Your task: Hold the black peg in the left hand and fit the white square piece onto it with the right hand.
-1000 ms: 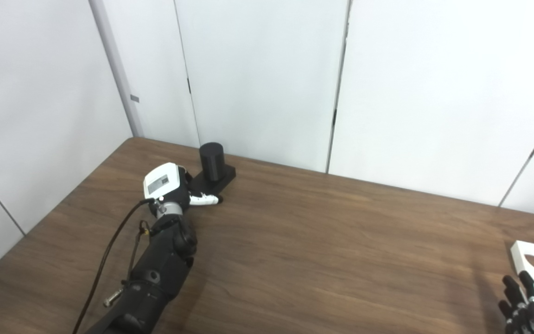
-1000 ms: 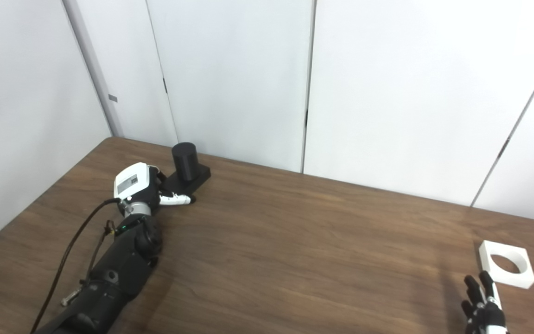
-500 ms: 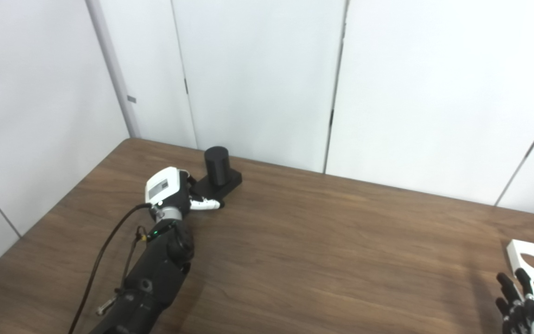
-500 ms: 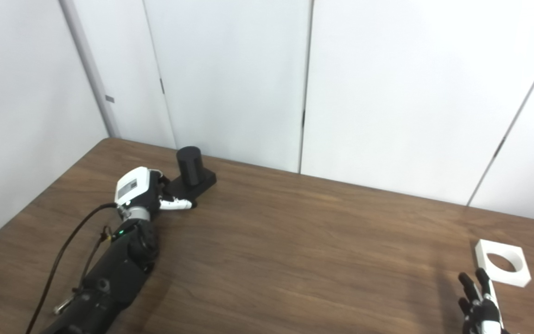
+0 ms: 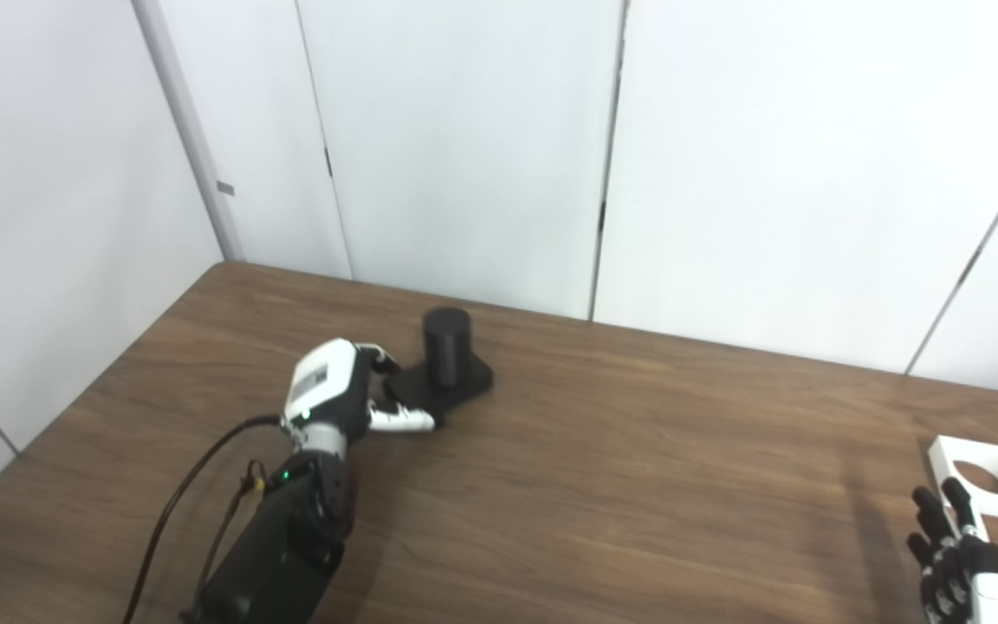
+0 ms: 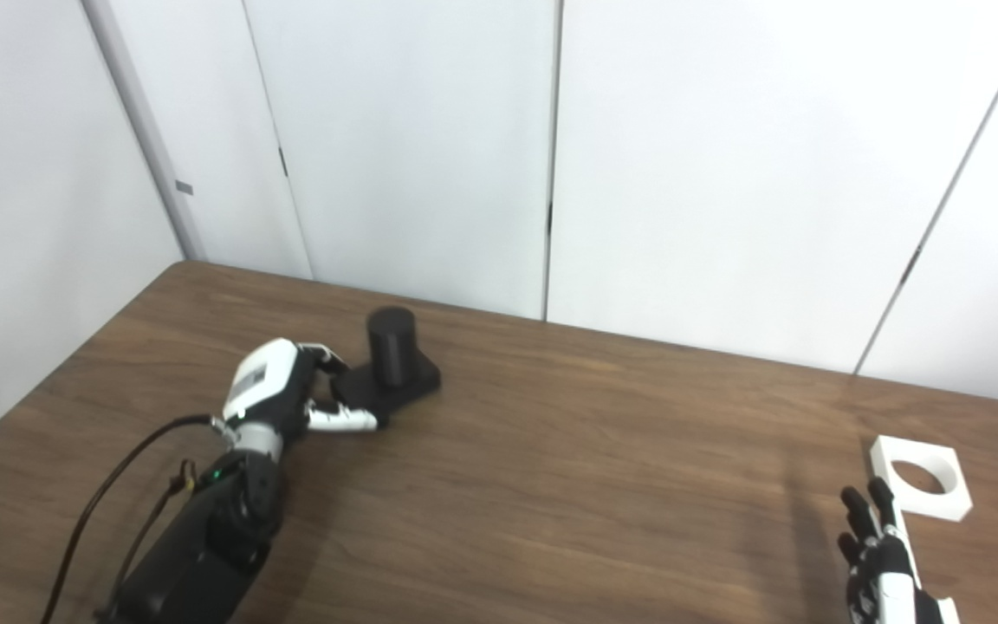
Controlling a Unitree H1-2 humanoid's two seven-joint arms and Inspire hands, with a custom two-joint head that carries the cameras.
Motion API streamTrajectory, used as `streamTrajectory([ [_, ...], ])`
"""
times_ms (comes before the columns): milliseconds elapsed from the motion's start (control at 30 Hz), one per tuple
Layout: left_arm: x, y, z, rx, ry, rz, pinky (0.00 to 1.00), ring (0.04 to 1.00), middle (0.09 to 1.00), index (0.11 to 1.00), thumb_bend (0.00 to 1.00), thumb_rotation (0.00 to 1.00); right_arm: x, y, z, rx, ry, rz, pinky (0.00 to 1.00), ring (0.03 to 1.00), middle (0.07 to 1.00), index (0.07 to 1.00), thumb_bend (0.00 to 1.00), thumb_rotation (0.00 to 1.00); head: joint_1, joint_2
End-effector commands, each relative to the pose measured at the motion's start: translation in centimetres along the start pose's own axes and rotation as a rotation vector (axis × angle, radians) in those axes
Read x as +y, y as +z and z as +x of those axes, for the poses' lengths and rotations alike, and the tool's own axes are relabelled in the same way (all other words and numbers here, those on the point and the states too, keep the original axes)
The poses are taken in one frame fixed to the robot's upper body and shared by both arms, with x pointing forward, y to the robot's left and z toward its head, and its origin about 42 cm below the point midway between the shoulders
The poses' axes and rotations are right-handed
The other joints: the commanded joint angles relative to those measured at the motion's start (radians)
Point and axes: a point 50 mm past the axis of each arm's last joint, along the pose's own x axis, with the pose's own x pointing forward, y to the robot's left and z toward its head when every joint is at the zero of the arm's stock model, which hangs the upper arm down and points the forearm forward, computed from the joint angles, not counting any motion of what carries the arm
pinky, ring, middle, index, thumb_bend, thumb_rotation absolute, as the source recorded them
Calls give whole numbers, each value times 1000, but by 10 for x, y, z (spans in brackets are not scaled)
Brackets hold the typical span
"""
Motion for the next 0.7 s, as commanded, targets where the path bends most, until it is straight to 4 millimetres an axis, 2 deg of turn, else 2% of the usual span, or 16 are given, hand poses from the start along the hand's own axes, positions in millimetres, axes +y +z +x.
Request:
streamTrajectory([
  [0,18,12,-4,-79,35,17,799,818,748,484,515,50,1,-10,-40,76,-28,16,1000,1000,962,1000,492,1000,-10,5],
  [200,5,22,-45,-186,-26,21,733,805,751,485,513,51,2,-10,-40,79,-38,14,1000,1000,962,1000,467,1000,-33,14],
  [367,-7,27,-84,-260,-84,8,739,811,749,485,515,50,6,-9,-40,71,-24,14,1000,1000,965,1000,455,1000,-86,36],
  [533,-19,29,-117,-344,-135,9,720,808,759,486,514,48,11,-7,-39,84,-30,6,1000,1000,949,1000,484,1000,-132,61],
  [667,-25,30,-137,-398,-183,-3,718,811,765,487,514,47,13,-4,-39,88,-32,-23,1000,1000,945,1000,516,1000,-152,81],
])
